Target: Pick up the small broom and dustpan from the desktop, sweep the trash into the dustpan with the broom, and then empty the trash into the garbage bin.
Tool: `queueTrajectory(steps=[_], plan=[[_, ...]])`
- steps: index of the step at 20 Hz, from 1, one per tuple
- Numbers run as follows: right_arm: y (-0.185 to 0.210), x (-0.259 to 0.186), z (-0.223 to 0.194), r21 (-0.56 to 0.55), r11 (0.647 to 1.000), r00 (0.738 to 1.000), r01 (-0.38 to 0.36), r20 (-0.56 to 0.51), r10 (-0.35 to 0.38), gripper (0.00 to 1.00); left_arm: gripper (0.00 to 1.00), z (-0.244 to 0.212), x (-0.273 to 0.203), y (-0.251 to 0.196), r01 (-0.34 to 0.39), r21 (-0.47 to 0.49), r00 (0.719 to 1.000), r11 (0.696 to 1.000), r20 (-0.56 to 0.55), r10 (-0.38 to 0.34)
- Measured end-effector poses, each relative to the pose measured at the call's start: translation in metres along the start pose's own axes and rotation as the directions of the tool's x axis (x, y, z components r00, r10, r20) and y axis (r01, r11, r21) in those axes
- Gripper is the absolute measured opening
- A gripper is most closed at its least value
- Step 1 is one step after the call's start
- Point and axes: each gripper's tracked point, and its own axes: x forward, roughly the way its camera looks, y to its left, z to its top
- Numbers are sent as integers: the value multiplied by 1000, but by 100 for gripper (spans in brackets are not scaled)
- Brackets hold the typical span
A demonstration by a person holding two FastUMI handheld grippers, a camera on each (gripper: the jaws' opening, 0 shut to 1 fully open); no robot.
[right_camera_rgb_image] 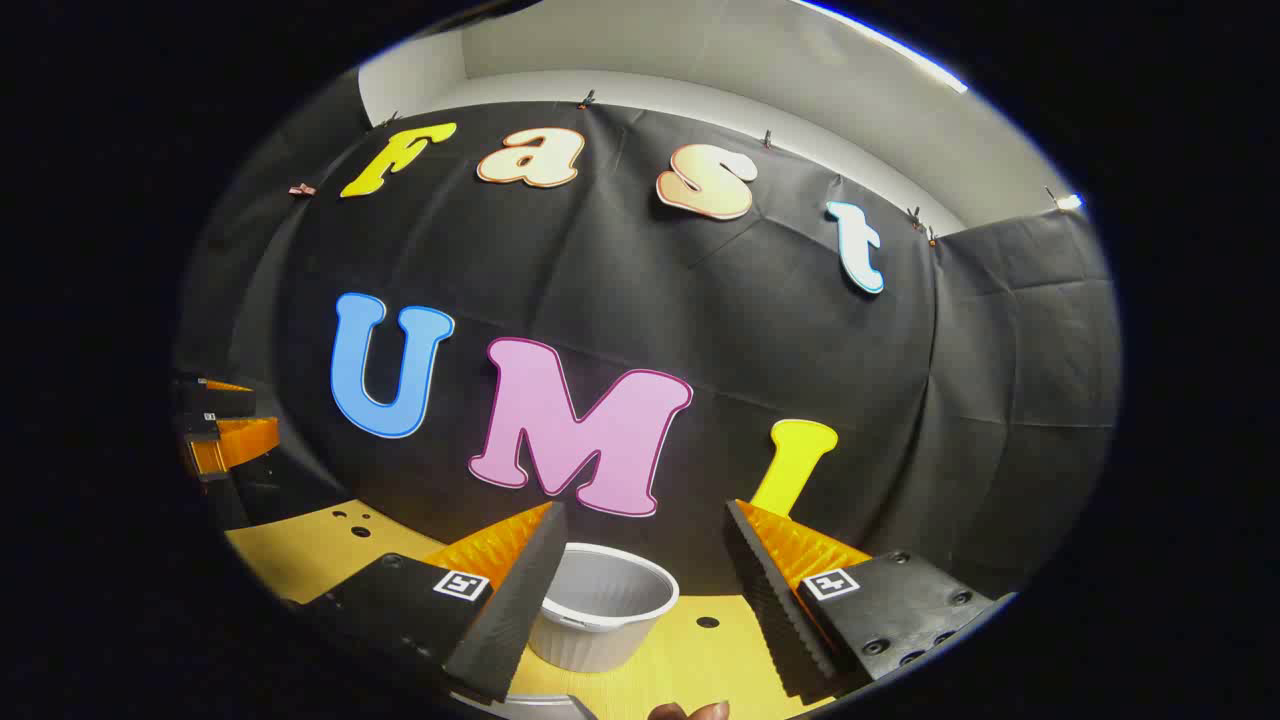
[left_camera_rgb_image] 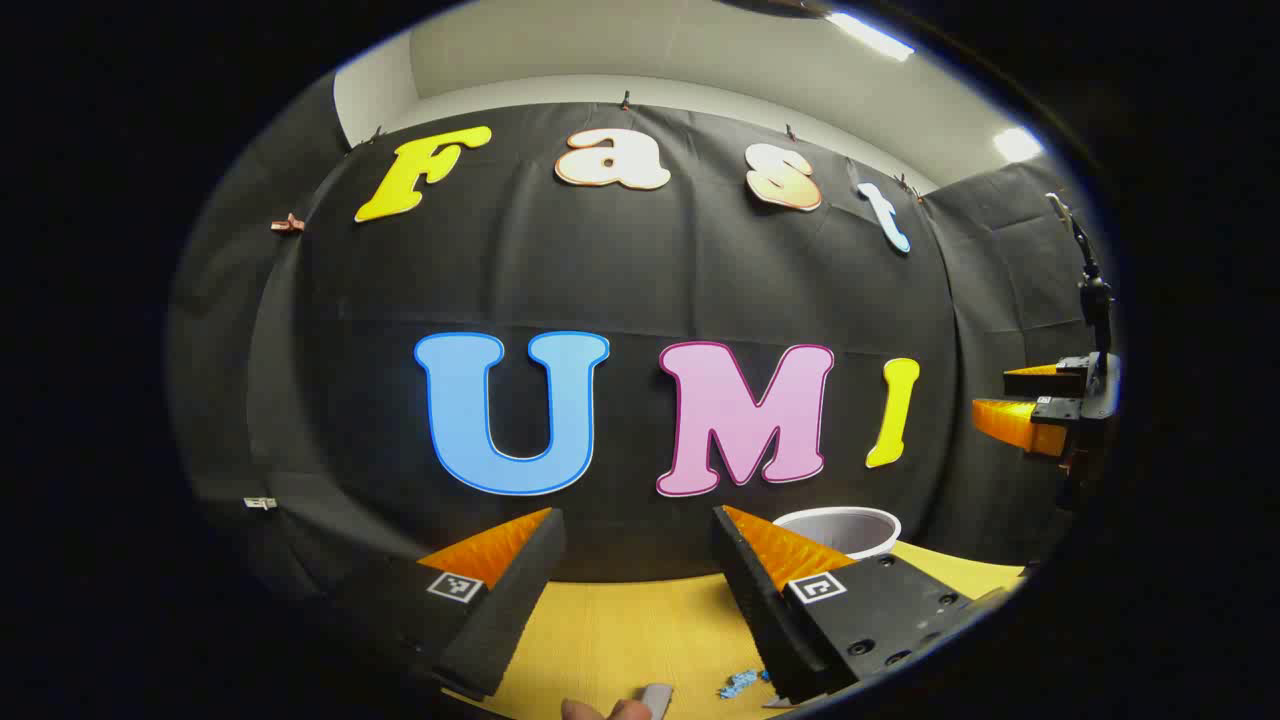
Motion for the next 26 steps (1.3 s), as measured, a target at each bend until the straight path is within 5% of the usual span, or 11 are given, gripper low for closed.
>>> queueTrajectory(steps=[13,17,19,22,26], plan=[[16,-17,-20,55,998,998,-21,-63,24,97,95,-5,-10,18,-30,-18,999,999,-22,30],[26,-24,-33,77,993,991,-85,-96,92,97,95,-4,-9,17,-34,-16,999,999,-22,34],[36,-34,-54,99,982,973,-159,-155,173,98,95,-7,-8,15,-33,-23,999,999,-26,32],[52,-62,-100,167,947,908,-275,-279,313,98,95,-18,-9,10,-29,-30,998,999,-52,28],[47,-101,-172,145,935,820,-323,-451,353,98,95,-28,-13,7,-52,-8,996,999,-75,51]])
